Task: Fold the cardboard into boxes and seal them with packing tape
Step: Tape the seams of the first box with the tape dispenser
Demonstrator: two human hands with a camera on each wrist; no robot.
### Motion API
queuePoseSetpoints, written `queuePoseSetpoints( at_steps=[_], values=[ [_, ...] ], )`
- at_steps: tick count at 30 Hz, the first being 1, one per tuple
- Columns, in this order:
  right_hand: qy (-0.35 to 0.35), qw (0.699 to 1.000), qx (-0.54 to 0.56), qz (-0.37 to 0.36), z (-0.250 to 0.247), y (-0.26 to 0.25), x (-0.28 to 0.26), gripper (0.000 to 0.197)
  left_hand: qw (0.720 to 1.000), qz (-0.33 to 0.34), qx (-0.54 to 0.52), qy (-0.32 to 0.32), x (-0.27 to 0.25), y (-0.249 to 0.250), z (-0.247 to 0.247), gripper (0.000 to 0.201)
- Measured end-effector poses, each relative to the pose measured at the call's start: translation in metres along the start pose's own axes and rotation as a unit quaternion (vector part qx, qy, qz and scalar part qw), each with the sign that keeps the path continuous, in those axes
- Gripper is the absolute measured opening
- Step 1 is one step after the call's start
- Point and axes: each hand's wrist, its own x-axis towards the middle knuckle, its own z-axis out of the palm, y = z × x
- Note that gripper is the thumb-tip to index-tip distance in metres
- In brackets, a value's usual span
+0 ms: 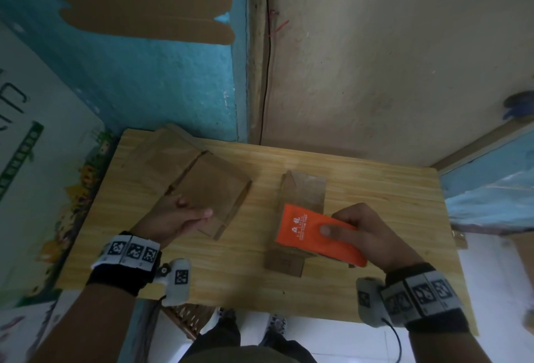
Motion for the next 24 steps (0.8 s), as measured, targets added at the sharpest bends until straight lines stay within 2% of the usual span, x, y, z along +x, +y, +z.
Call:
queuePoseSetpoints(
  at_steps=[5, 9, 11, 14, 17, 20, 24],
  values=[
    [0.000, 1.000, -0.028, 0.011, 0.006, 0.013, 0.011, 0.067, 0.987, 0.051, 0.147, 0.033, 0.018, -0.033, 0.020, 0.050],
    [0.015, 0.999, -0.038, 0.025, -0.001, 0.021, 0.009, 0.070, 0.945, 0.093, 0.314, -0.020, 0.030, -0.060, 0.052, 0.039],
    [0.018, 0.999, -0.034, 0.027, -0.002, 0.022, 0.007, 0.066, 0.929, 0.091, 0.358, -0.019, 0.032, -0.072, 0.069, 0.035],
    [0.021, 0.999, -0.036, 0.030, 0.000, 0.022, 0.006, 0.064, 0.937, 0.084, 0.340, 0.020, 0.036, -0.083, 0.089, 0.029],
    [0.017, 0.998, -0.043, 0.032, 0.003, 0.023, 0.005, 0.058, 0.959, 0.085, 0.259, 0.073, 0.037, -0.091, 0.100, 0.006],
    [0.012, 0.998, -0.050, 0.027, 0.004, 0.024, 0.006, 0.059, 0.973, 0.063, 0.217, 0.038, 0.034, -0.104, 0.109, 0.011],
    [0.004, 0.999, -0.051, 0.015, 0.006, 0.023, 0.009, 0.074, 0.985, 0.045, 0.164, 0.023, 0.031, -0.111, 0.115, 0.028]
  ],
)
